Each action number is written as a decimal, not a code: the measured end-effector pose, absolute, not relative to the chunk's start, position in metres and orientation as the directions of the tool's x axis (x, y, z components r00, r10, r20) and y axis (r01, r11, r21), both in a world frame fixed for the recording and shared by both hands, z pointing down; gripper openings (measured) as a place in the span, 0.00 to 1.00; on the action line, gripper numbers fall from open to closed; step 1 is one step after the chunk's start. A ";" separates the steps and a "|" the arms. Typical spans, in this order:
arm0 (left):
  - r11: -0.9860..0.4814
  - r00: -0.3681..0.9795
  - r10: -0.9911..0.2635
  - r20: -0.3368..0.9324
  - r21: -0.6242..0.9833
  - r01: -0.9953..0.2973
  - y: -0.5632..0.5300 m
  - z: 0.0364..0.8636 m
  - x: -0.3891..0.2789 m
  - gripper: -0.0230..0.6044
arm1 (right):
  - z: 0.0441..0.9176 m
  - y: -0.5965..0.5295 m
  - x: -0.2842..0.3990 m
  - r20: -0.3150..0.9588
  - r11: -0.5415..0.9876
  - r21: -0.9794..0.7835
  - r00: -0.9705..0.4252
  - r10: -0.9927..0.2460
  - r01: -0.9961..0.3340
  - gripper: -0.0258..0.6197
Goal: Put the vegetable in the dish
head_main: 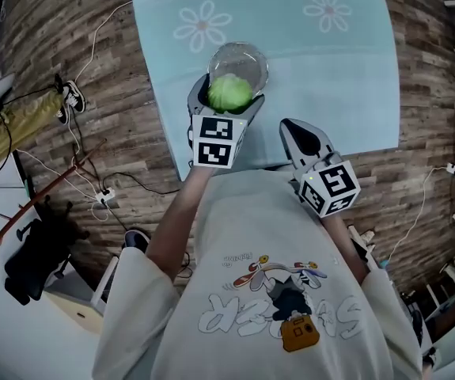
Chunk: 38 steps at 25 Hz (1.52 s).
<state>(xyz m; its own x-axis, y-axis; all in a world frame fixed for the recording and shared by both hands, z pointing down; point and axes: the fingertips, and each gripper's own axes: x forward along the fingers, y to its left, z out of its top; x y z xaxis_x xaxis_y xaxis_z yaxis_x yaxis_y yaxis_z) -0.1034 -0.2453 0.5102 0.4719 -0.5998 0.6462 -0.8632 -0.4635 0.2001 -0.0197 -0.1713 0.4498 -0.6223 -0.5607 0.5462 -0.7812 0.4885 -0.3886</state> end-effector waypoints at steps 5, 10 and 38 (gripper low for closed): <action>-0.456 0.460 -0.574 0.678 0.202 -0.867 -0.262 0.537 -0.094 0.89 | 0.459 -0.184 -0.009 0.560 0.480 -0.396 -0.621 -0.549 -0.782 0.07; -0.438 0.439 -0.545 0.714 0.203 -0.876 -0.278 0.566 -0.091 0.89 | 0.465 -0.193 -0.002 0.570 0.468 -0.405 -0.617 -0.542 -0.785 0.07; -0.291 0.371 -0.538 0.757 0.246 -0.925 -0.280 0.591 -0.124 0.76 | 0.463 -0.204 0.000 0.566 0.451 -0.389 -0.595 -0.570 -0.803 0.07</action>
<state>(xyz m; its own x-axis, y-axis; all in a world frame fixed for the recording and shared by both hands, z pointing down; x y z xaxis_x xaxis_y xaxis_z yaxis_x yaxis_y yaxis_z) -0.1244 -0.2801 0.5912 0.3709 -0.5383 0.7567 -0.9246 -0.2906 0.2465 0.0000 -0.2043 0.4629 -0.5950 -0.5705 0.5662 -0.8030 0.4512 -0.3893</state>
